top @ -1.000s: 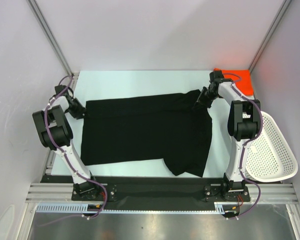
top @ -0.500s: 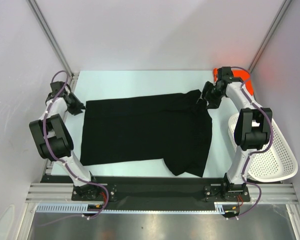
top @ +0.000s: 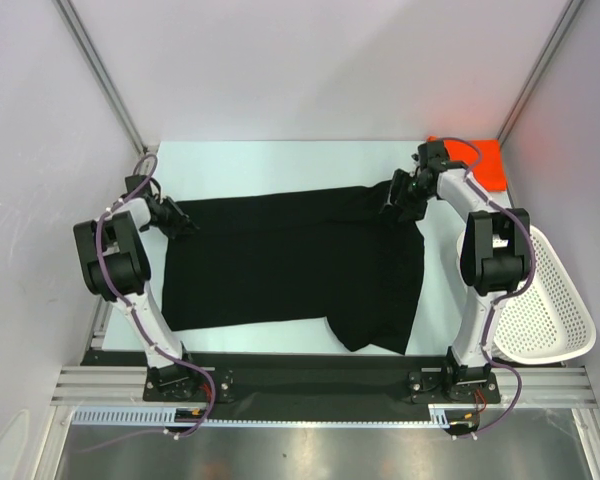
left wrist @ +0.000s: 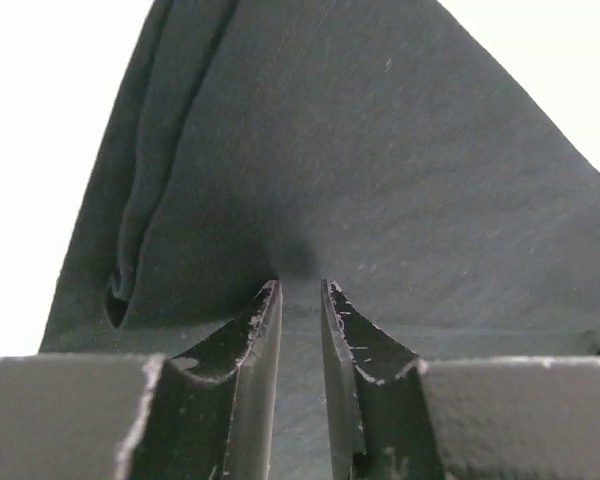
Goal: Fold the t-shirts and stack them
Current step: Fold the tshirt
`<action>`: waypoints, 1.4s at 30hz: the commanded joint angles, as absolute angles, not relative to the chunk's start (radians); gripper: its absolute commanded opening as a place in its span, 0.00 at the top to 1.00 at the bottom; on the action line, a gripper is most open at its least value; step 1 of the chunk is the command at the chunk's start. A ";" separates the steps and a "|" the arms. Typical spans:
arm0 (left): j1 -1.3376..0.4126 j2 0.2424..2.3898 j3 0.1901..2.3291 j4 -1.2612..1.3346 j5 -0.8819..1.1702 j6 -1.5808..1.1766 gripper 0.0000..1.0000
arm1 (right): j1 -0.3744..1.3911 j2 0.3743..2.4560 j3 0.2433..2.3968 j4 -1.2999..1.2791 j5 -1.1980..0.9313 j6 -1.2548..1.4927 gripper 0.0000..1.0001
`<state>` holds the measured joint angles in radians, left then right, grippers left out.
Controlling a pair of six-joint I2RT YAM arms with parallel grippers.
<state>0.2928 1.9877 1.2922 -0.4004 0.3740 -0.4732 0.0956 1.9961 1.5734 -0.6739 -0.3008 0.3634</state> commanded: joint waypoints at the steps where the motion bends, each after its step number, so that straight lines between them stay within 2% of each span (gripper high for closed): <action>1: 0.296 2.005 1.341 -0.393 0.388 -0.477 0.73 | 0.048 2.003 1.663 -0.598 -0.317 0.399 0.35; 11: 0.302 2.077 1.399 -0.407 0.397 -0.489 0.73 | 0.025 2.268 1.972 -0.528 -0.361 0.442 0.35; 21: 0.314 2.083 1.391 -0.428 0.376 -0.469 0.73 | 0.026 2.407 2.141 -0.577 -0.319 0.440 0.40; 26: 0.318 2.088 1.390 -0.443 0.368 -0.459 0.73 | 0.025 2.437 2.141 -0.566 -0.316 0.460 0.52; 27: 0.319 2.086 1.388 -0.446 0.364 -0.456 0.73 | 0.022 2.441 2.141 -0.563 -0.304 0.462 0.63; 29: 0.318 2.088 1.393 -0.456 0.356 -0.453 0.73 | 0.017 2.441 2.143 -0.566 -0.276 0.465 0.74; 30: 0.318 2.085 1.393 -0.465 0.353 -0.449 0.73 | 0.014 2.439 2.143 -0.577 -0.243 0.469 0.83; 33: 0.318 2.068 1.379 -0.453 0.344 -0.457 0.73 | 0.008 2.431 2.129 -0.588 -0.197 0.468 0.88; 39: 0.319 2.059 1.358 -0.448 0.351 -0.480 0.72 | 0.009 2.424 2.123 -0.620 -0.190 0.466 0.89; 41: 0.319 2.049 1.364 -0.445 0.356 -0.477 0.72 | 0.008 2.410 2.126 -0.617 -0.199 0.454 0.76; 42: 0.318 2.045 1.365 -0.445 0.353 -0.474 0.71 | 0.008 2.404 2.129 -0.620 -0.204 0.451 0.62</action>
